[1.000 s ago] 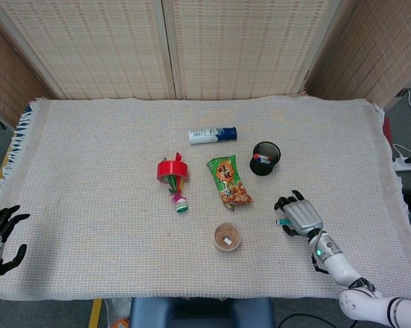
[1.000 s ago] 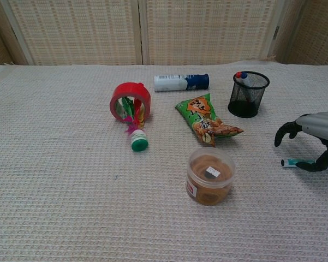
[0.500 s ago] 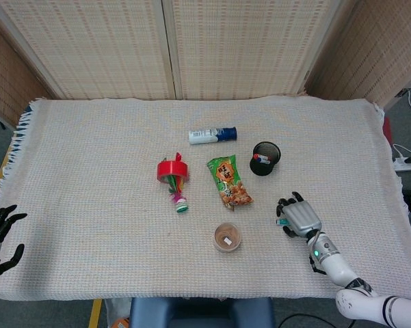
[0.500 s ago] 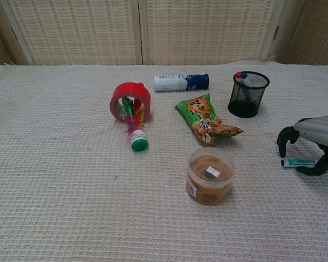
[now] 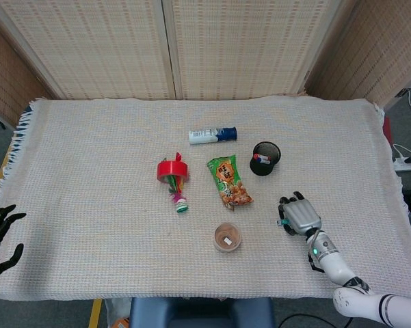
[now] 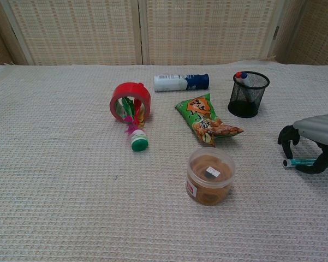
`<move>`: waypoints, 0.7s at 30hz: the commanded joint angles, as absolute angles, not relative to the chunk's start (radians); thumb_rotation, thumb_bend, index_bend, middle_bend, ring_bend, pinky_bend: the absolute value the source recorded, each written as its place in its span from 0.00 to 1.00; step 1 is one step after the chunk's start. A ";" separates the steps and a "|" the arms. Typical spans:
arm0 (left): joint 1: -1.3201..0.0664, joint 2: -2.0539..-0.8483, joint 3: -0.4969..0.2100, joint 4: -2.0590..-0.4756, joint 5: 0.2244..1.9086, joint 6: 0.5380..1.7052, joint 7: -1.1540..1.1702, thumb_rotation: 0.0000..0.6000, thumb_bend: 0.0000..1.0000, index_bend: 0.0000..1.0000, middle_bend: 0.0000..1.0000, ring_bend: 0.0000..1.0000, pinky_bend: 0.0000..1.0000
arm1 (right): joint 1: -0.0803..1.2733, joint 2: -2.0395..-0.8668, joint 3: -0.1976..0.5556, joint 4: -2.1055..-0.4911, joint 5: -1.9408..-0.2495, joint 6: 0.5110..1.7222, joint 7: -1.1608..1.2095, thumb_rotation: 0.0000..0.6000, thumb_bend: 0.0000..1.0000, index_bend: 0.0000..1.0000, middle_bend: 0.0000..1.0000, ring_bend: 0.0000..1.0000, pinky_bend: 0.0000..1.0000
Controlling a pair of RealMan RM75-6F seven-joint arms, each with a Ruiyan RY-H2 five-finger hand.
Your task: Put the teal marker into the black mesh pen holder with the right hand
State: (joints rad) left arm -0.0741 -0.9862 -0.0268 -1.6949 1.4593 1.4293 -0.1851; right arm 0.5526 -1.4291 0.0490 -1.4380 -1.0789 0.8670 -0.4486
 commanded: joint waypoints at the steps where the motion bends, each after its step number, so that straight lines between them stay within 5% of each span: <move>1: -0.074 -0.986 -0.027 -1.695 1.460 1.431 -0.186 1.00 0.40 0.22 0.05 0.00 0.12 | 0.551 -1.425 0.051 -1.444 -1.084 0.878 -0.439 1.00 0.28 0.59 0.22 0.28 0.12; 11: -0.070 -0.982 -0.028 -1.700 1.465 1.439 -0.187 1.00 0.40 0.22 0.05 0.00 0.12 | 0.523 -1.337 0.155 -1.546 -1.160 0.994 -0.203 1.00 0.28 0.59 0.22 0.29 0.15; 21: -0.068 -0.979 -0.027 -1.706 1.471 1.444 -0.186 1.00 0.40 0.22 0.05 0.00 0.12 | 0.523 -1.283 0.326 -1.477 -1.287 1.059 0.440 1.00 0.28 0.60 0.23 0.34 0.22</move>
